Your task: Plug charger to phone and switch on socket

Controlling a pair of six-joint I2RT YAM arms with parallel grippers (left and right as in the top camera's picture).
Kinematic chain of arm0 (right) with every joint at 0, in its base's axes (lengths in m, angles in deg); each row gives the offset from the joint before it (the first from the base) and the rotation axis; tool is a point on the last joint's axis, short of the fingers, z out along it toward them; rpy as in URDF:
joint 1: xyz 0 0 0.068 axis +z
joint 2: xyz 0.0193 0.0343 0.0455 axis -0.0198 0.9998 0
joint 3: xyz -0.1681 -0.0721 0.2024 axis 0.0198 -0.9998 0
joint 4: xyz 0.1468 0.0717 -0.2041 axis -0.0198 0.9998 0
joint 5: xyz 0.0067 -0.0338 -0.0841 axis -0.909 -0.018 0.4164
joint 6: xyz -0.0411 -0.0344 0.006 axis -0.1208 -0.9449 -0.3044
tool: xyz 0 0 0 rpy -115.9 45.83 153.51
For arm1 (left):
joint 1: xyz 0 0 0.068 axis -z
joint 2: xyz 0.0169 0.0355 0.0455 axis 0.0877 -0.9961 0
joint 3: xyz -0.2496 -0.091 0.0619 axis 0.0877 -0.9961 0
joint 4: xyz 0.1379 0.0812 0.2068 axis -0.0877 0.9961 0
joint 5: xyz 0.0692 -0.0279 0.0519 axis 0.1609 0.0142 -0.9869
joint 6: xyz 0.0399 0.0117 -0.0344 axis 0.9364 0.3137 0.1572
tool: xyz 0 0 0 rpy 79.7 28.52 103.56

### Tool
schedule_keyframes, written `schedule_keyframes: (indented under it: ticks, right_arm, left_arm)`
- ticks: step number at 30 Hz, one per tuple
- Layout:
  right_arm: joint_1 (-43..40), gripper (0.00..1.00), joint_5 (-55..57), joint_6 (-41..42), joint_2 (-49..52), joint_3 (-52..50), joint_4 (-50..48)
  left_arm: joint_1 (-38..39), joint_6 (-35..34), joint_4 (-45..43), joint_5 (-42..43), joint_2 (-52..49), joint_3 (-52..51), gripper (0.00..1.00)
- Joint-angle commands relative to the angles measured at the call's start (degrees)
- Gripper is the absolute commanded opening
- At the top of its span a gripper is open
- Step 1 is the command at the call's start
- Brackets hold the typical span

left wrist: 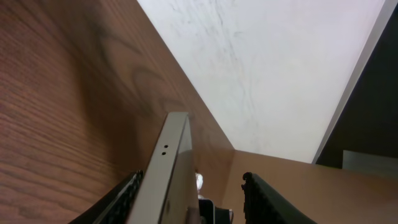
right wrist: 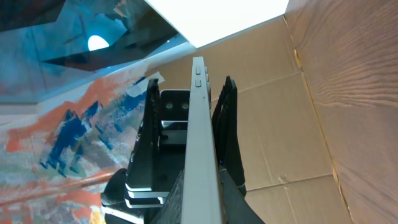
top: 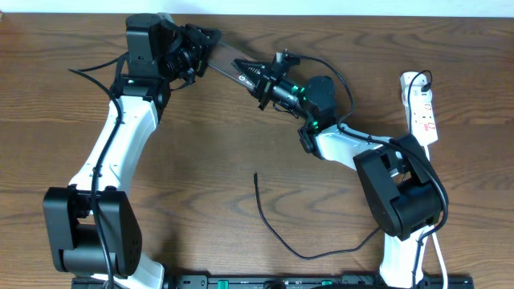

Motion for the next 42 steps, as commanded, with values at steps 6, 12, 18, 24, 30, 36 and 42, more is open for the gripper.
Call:
schedule_keyframes:
  ticks: [6,12,18,24,30,36,42]
  right_arm:
    - [0.2,0.01,0.9,0.6,0.0,0.6,-1.0]
    - [0.2,0.01,0.9,0.6,0.0,0.6,-1.0]
    - [0.2,0.02,1.0,0.6,0.0,0.6,-1.0]
    - [0.2,0.01,1.0,0.6,0.0,0.6,-1.0]
    - [0.2,0.01,1.2,0.6,0.0,0.6,-1.2]
    - [0.2,0.01,1.4,0.6,0.0,0.6,-1.5]
    - [0.3,0.01,1.4,0.6,0.0,0.6,-2.1]
  left_arm:
    - [0.2,1.9,-0.1,0.9,-0.3,0.2,0.48]
    - [0.2,2.8,-0.1,0.9,-0.3,0.2,0.41]
    - [0.2,2.8,-0.1,0.9,-0.3,0.2,0.37]
    - [0.2,3.0,-0.1,1.0,-0.3,0.2,0.25]
    - [0.2,4.2,-0.1,1.0,-0.3,0.1,0.22]
    - [0.2,4.4,-0.1,1.0,-0.3,0.1,0.12]
    - [0.2,5.3,-0.1,1.0,-0.3,0.1,0.08]
